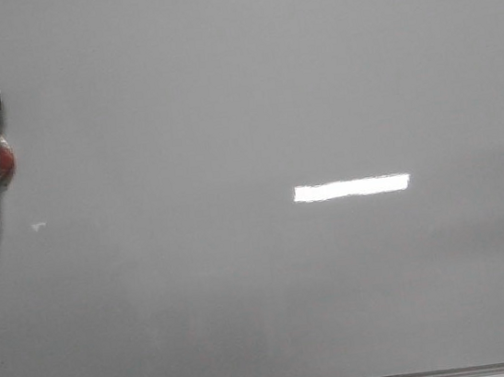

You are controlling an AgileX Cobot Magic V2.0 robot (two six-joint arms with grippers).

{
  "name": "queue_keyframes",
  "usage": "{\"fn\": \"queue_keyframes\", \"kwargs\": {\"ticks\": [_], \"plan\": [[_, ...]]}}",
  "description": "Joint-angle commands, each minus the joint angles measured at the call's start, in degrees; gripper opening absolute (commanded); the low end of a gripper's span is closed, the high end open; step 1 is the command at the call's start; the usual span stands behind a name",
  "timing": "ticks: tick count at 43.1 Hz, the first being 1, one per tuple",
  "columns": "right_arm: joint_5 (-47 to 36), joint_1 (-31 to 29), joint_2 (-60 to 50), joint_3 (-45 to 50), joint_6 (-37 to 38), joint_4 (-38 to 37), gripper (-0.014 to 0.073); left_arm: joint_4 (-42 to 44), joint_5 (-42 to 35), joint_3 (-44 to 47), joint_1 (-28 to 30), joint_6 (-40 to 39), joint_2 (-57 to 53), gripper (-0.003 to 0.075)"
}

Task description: Write number 9 on whiteboard

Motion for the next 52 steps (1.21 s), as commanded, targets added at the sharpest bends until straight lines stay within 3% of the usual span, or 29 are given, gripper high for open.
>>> {"fn": "queue_keyframes", "kwargs": {"ticks": [1, 5, 12, 17, 27, 32, 38, 42, 52], "plan": [[-3.7, -0.3, -1.1, -3.4, -0.2, -0.2, -0.0099, -0.3, -11.2, -0.8, 0.1, -0.7, -1.1, -0.0019], [3.1, -0.3, -1.0, -8.8, -0.2, -0.2, -0.0099, -0.3, -10.2, -4.6, 0.1, -0.7, -0.9, -0.0019], [13.7, -0.3, 4.1, -20.8, 0.0, 0.5, -0.0099, -0.3, 0.8, -15.0, 0.1, -0.7, 4.4, -0.0019], [15.5, -0.3, 10.8, -26.2, 0.0, 2.3, -0.0099, -0.3, 4.4, -19.6, 0.1, -0.6, 11.1, -0.0019], [16.0, -0.3, 18.9, -29.3, 0.0, 2.9, -0.0086, -0.3, 2.6, -22.1, 0.1, -0.1, 18.1, -0.0006], [15.9, -0.3, 18.8, -29.3, 0.0, 2.9, 0.0050, -0.3, 2.2, -22.1, 0.1, -0.1, 18.1, 0.0142], [16.0, -0.3, 18.8, -29.3, 0.0, 2.9, 0.0353, -0.3, 2.2, -22.1, 0.1, -0.1, 18.1, 0.0481], [15.9, -0.3, 18.8, -29.3, 0.0, 2.9, 0.0483, -1.8, 1.9, -22.1, 0.1, -0.2, 18.1, 0.0627], [16.4, -0.3, 18.8, -29.3, 0.0, 2.9, 0.0511, -2.2, 1.5, -23.4, -4.6, 0.0, 27.5, 0.0652]]}}
